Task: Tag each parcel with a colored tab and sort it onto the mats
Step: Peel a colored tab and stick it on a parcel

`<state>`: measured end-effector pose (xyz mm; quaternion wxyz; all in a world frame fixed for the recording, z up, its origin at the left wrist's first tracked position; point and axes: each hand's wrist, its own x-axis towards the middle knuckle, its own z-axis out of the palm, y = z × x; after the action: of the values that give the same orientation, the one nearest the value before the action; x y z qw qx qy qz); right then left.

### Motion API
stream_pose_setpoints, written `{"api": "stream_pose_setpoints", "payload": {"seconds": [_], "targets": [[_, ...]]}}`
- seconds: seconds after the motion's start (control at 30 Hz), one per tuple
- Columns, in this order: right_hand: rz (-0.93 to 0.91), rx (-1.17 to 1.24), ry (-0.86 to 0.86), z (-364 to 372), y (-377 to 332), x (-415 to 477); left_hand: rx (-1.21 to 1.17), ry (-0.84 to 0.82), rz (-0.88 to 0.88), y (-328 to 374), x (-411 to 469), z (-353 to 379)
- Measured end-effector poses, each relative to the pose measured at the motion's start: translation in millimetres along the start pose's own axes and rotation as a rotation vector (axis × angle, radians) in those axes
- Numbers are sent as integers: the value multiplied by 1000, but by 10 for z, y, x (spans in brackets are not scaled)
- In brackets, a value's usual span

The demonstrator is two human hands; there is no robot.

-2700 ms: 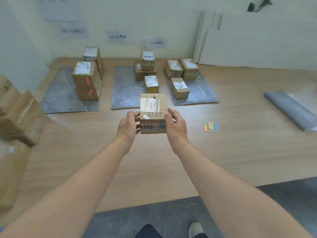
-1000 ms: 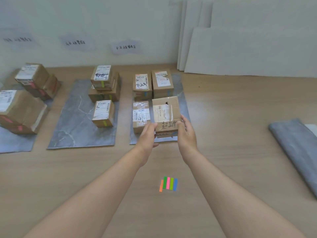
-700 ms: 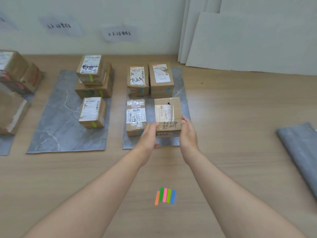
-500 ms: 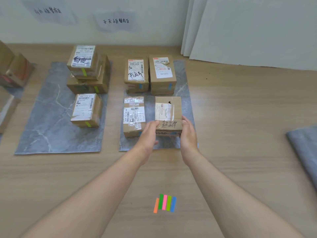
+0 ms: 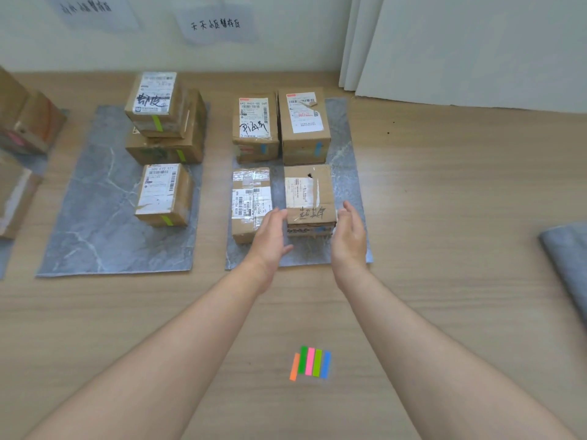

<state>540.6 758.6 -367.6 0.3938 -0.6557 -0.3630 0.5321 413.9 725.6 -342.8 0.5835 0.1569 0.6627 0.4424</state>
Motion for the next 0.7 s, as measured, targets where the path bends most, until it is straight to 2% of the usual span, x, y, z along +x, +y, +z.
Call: {"api": "stream_pose_setpoints", "payload": {"seconds": [0.33,0.7], "targets": [[-146,49,-29,-177,-546,-1026,19,10,142,291,-1177,-238],[-277,74,-109,181,-872,-2598,-17,10,294,391,-2404,-1245]]}}
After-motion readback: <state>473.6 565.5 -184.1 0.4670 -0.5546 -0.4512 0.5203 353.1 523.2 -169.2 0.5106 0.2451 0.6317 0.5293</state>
